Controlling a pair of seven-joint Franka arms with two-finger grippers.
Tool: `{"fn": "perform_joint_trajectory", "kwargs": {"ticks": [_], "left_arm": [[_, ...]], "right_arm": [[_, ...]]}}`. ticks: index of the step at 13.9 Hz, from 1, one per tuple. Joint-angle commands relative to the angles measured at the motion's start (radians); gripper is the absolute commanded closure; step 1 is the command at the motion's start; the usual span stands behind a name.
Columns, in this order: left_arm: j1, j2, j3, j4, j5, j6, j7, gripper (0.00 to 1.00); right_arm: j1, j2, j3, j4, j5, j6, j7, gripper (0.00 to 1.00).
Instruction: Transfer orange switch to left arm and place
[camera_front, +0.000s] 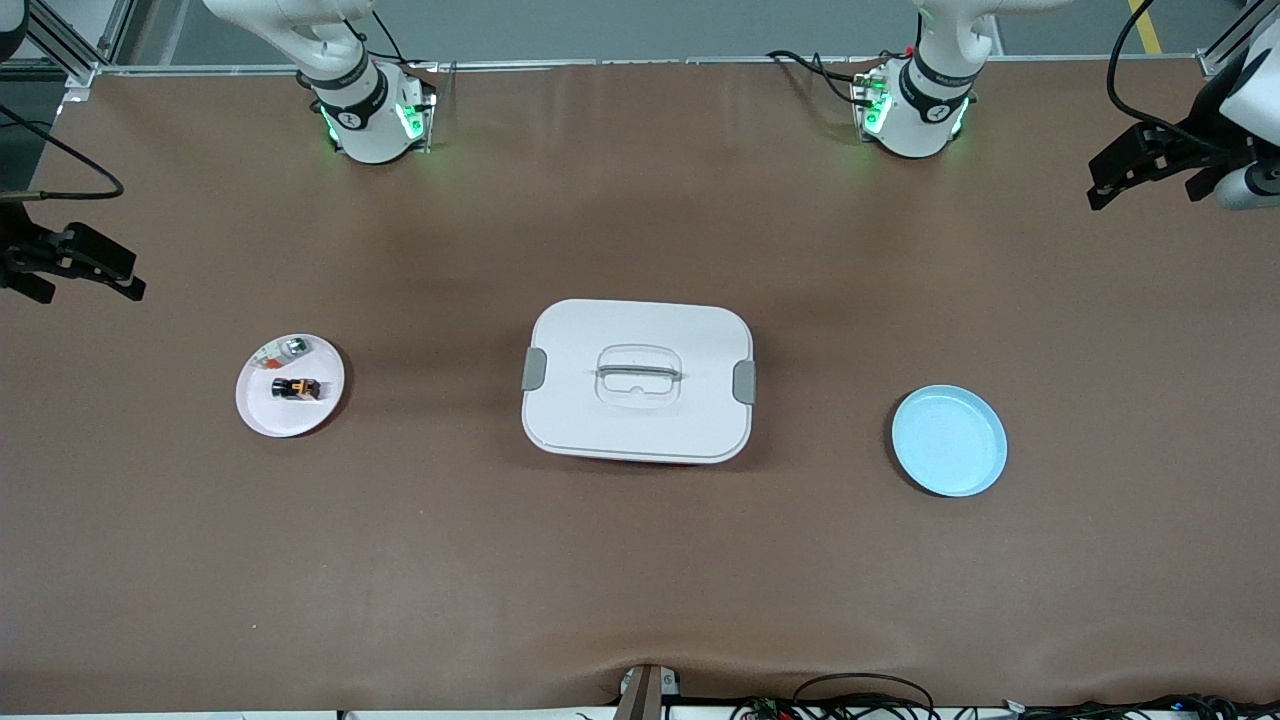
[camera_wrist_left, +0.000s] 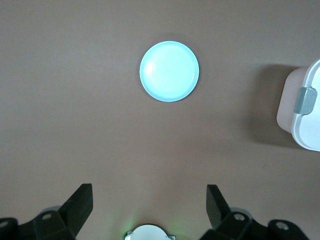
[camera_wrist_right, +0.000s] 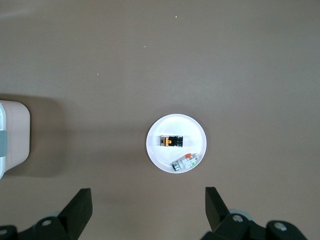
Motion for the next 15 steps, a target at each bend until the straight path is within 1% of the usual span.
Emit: {"fn": "perform_joint_trajectory", "kwargs": {"ticks": [1, 7, 9, 11, 15], "left_arm": [[0.006, 0.009, 0.002, 0.033, -0.012, -0.014, 0.017, 0.0], [0.006, 0.012, 0.002, 0.031, -0.012, -0.015, 0.02, 0.0], [0.007, 0.016, 0.002, 0.043, -0.015, -0.014, 0.02, 0.0], [0.006, 0.017, 0.004, 0.04, -0.014, -0.014, 0.022, 0.0], [0.007, 0.025, 0.004, 0.042, -0.008, -0.014, 0.019, 0.0]], "right_arm": [[0.004, -0.016, -0.002, 0.003, -0.009, -0.005, 0.003, 0.0], [0.0, -0.011, -0.002, 0.003, -0.008, -0.007, -0.006, 0.0], [0.0, -0.008, -0.002, 0.001, -0.006, -0.008, -0.004, 0.0], [0.001, 0.01, -0.002, 0.001, -0.006, -0.011, -0.003, 0.0], [0.003, 0.016, -0.002, -0.005, -0.008, -0.017, -0.001, 0.0]]}}
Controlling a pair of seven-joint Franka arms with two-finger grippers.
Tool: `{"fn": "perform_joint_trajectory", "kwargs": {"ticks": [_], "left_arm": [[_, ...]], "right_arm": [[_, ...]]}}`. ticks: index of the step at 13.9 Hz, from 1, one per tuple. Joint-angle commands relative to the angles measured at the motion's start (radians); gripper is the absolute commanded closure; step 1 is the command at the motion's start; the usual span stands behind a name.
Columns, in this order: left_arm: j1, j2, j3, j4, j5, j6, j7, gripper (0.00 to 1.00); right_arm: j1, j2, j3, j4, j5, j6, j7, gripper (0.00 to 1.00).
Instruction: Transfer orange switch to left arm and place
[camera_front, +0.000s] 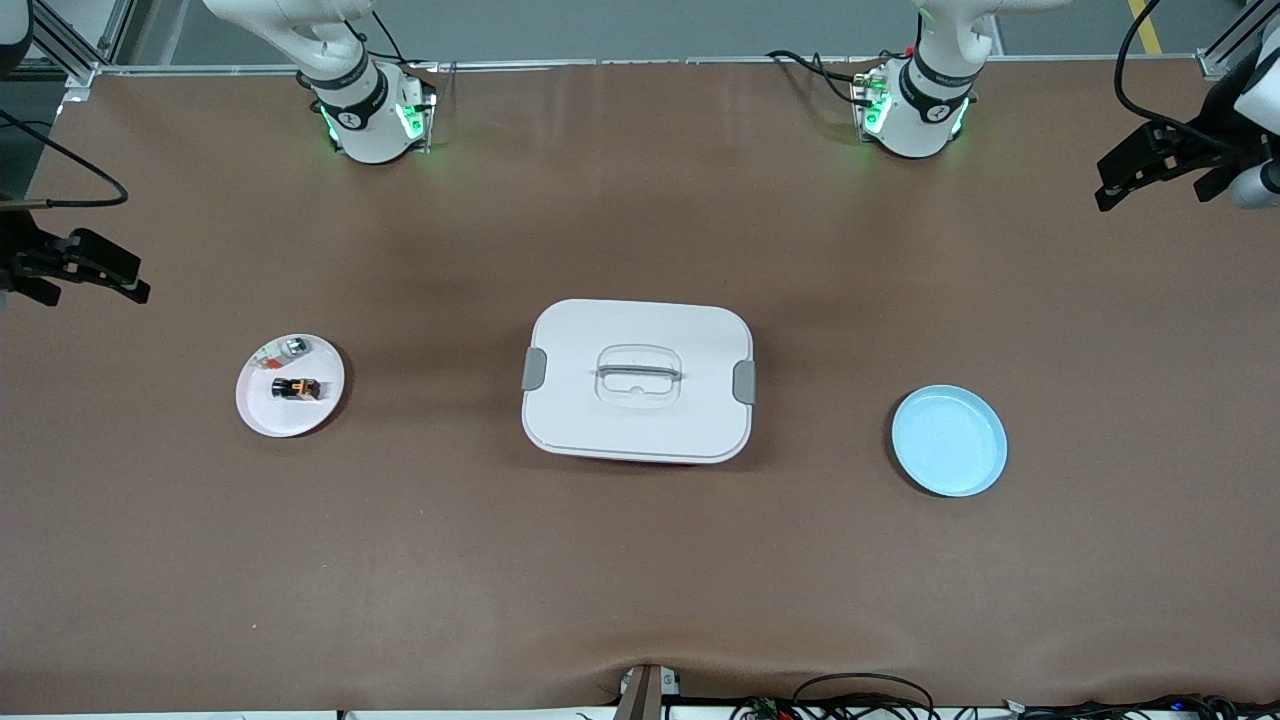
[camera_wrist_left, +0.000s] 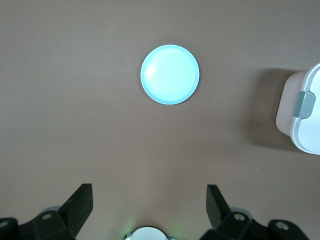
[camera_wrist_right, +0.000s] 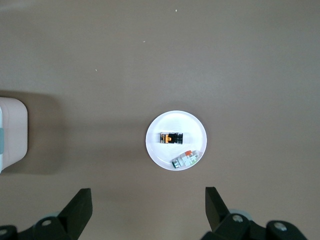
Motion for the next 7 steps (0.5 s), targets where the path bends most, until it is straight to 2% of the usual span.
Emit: {"fn": "perform_joint_trajectory", "kwargs": {"ticks": [1, 4, 7], "left_arm": [[0.006, 0.014, 0.003, 0.028, -0.009, -0.014, 0.019, 0.0], [0.007, 0.013, 0.004, 0.028, -0.005, -0.014, 0.009, 0.0], [0.023, 0.014, 0.004, 0.026, 0.0, -0.014, 0.014, 0.0]], "right_arm": [[0.001, 0.009, -0.002, -0.008, -0.007, -0.008, 0.0, 0.0], [-0.011, 0.052, -0.005, -0.014, -0.009, 0.001, 0.001, 0.0], [-0.017, 0.066, -0.005, -0.092, -0.012, 0.068, -0.005, 0.0]]}}
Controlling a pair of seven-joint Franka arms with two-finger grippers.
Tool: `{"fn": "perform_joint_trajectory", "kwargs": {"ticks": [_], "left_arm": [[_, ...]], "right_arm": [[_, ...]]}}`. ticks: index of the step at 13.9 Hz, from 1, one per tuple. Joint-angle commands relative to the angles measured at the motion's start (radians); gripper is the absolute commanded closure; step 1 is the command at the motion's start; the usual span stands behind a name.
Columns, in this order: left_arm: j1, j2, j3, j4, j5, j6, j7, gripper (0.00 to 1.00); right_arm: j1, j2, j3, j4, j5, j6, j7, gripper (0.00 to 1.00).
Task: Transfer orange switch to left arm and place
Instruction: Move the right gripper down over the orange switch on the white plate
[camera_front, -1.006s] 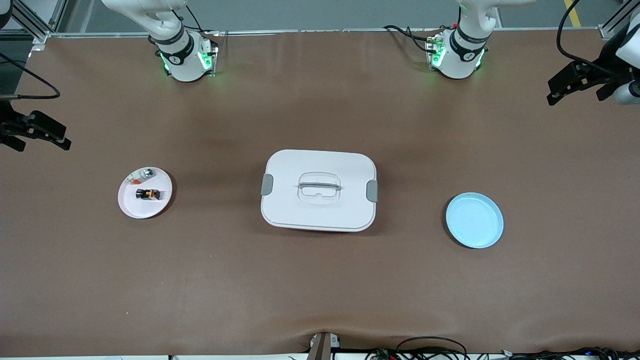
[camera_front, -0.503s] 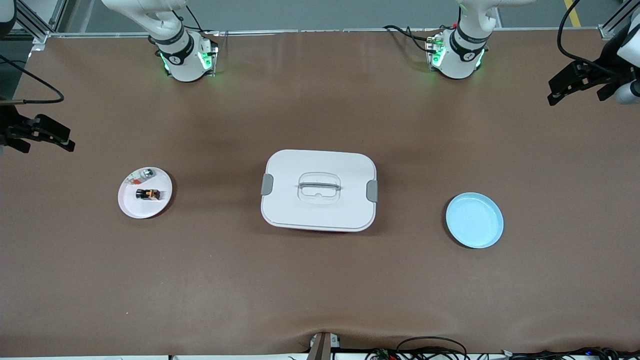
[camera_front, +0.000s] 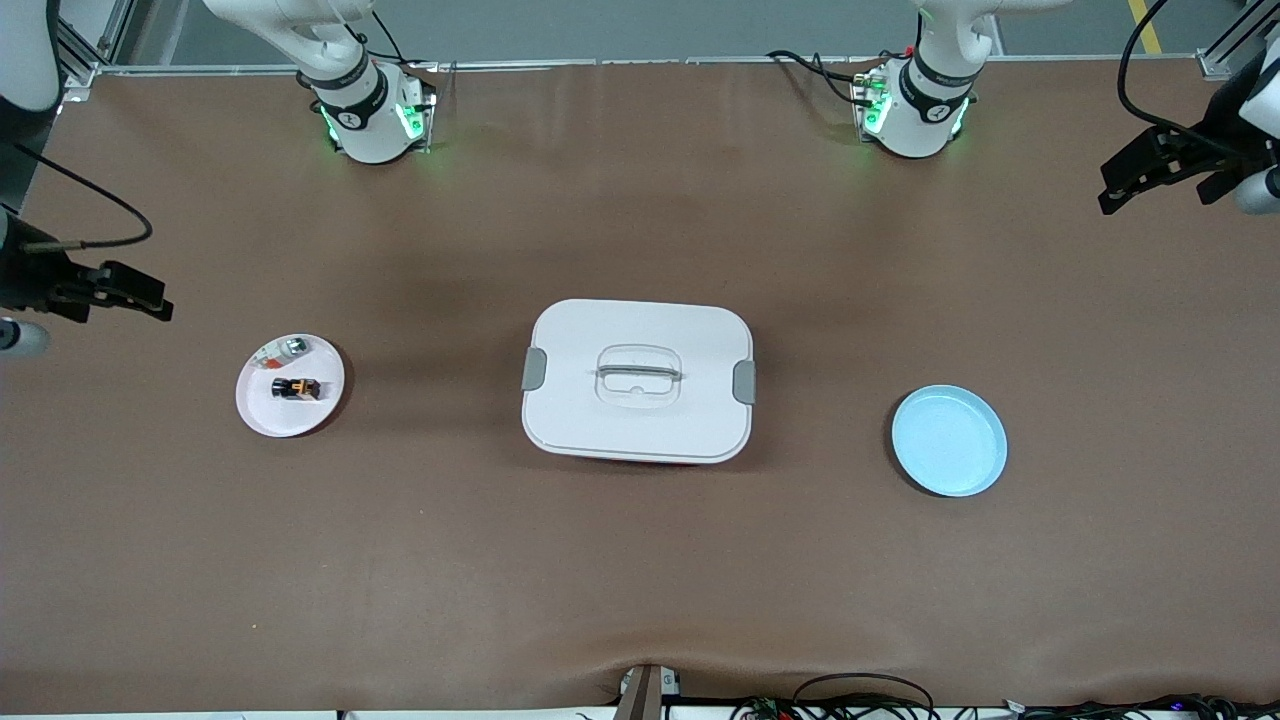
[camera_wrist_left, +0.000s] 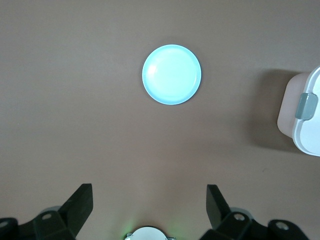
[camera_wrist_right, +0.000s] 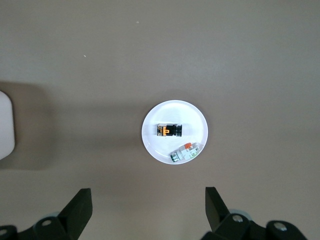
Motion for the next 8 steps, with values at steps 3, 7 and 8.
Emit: {"fn": "perform_joint_trajectory", "kwargs": {"ticks": [3, 7, 8], "left_arm": [[0.009, 0.012, 0.0, 0.022, 0.004, -0.009, 0.018, 0.0], [0.012, 0.029, -0.009, 0.023, 0.006, -0.011, 0.005, 0.0], [0.009, 0.03, -0.006, 0.023, 0.006, -0.009, 0.008, 0.0]], "right_arm": [[-0.006, 0.0, 0.005, -0.193, -0.054, 0.206, -0.003, 0.0], [-0.023, 0.06, 0.005, -0.285, -0.053, 0.357, 0.0, 0.0], [-0.025, 0.093, 0.005, -0.287, -0.051, 0.375, 0.0, 0.0]]}}
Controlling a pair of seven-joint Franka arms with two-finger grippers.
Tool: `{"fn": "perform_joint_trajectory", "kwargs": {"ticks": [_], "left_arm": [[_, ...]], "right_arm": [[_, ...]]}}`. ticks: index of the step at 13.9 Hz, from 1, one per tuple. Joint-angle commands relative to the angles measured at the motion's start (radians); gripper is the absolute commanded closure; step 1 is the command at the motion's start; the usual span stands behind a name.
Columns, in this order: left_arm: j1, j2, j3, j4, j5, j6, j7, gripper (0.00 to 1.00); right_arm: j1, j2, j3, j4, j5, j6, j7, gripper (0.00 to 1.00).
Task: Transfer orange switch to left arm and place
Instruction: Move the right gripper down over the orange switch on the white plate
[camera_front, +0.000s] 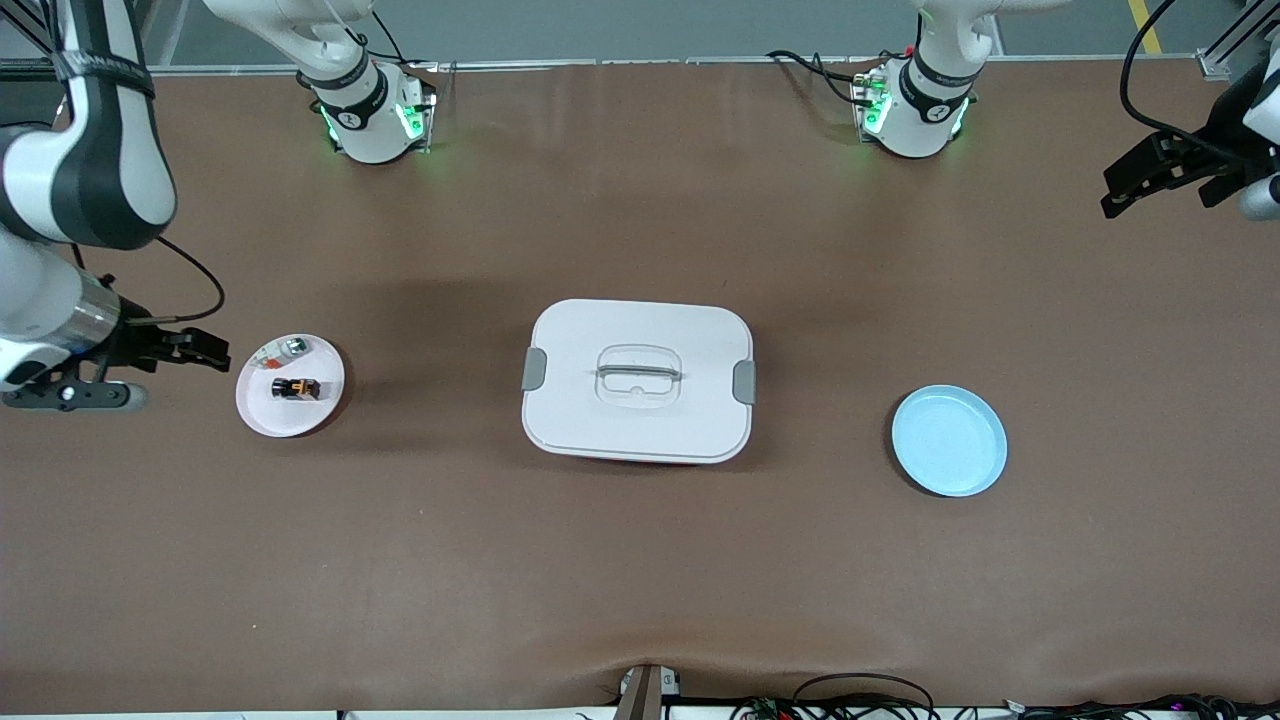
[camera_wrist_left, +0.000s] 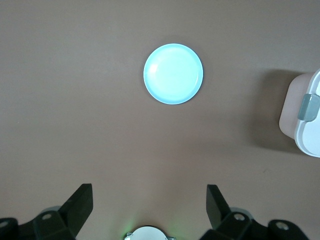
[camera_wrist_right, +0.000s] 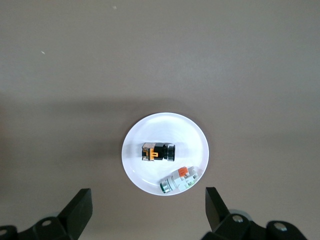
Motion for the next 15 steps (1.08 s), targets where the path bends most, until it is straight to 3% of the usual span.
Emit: {"fn": "perform_joint_trajectory", "kwargs": {"ticks": [1, 8, 12, 15], "left_arm": [[0.003, 0.016, -0.004, 0.023, 0.006, -0.009, 0.009, 0.0], [-0.004, 0.027, -0.008, 0.02, 0.006, -0.011, 0.008, 0.0], [-0.003, 0.038, -0.008, 0.023, -0.005, -0.011, 0.011, 0.0], [0.001, 0.039, -0.008, 0.025, -0.012, -0.008, 0.011, 0.0]], "right_arm": [[-0.025, 0.067, 0.007, -0.012, -0.01, 0.047, 0.0, 0.0], [-0.032, 0.216, 0.007, -0.012, -0.004, 0.082, 0.006, 0.0], [-0.029, 0.252, 0.006, -0.015, -0.016, 0.114, 0.005, 0.0], [-0.027, 0.255, 0.006, -0.076, -0.016, 0.171, 0.008, 0.0]]}}
